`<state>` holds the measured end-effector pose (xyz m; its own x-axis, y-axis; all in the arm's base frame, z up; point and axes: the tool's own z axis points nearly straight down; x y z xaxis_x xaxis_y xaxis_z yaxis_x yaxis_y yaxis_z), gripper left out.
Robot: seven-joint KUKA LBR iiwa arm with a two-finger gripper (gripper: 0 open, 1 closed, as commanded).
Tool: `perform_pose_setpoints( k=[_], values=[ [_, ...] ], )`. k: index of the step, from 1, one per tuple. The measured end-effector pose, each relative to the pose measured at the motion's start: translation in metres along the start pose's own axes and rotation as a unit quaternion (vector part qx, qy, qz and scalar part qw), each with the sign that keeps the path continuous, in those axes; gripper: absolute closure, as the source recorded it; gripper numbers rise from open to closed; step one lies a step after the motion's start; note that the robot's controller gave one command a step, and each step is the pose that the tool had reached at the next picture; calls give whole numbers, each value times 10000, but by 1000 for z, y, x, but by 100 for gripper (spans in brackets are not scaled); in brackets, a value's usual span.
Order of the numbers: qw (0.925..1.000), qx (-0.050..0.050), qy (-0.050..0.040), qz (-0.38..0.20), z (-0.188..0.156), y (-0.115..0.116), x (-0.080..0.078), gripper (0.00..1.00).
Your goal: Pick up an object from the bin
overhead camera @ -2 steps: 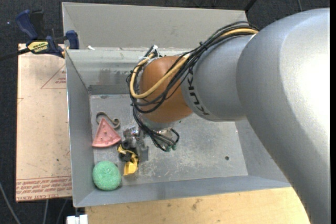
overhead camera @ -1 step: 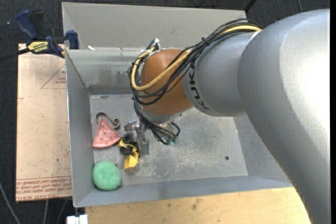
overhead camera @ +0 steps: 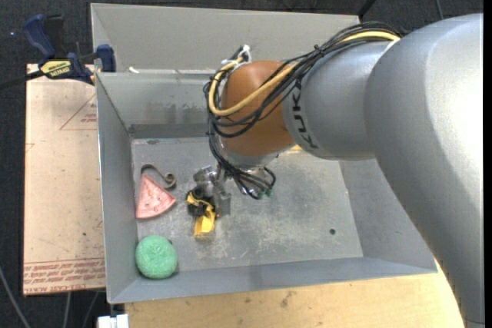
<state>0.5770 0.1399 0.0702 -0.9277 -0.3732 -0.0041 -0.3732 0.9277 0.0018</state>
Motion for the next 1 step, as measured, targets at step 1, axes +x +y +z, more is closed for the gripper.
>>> perform_pose_setpoints(
  k=[1],
  values=[
    [10000, 12, -1, 34, 0, -21, -2, 100]
  ],
)
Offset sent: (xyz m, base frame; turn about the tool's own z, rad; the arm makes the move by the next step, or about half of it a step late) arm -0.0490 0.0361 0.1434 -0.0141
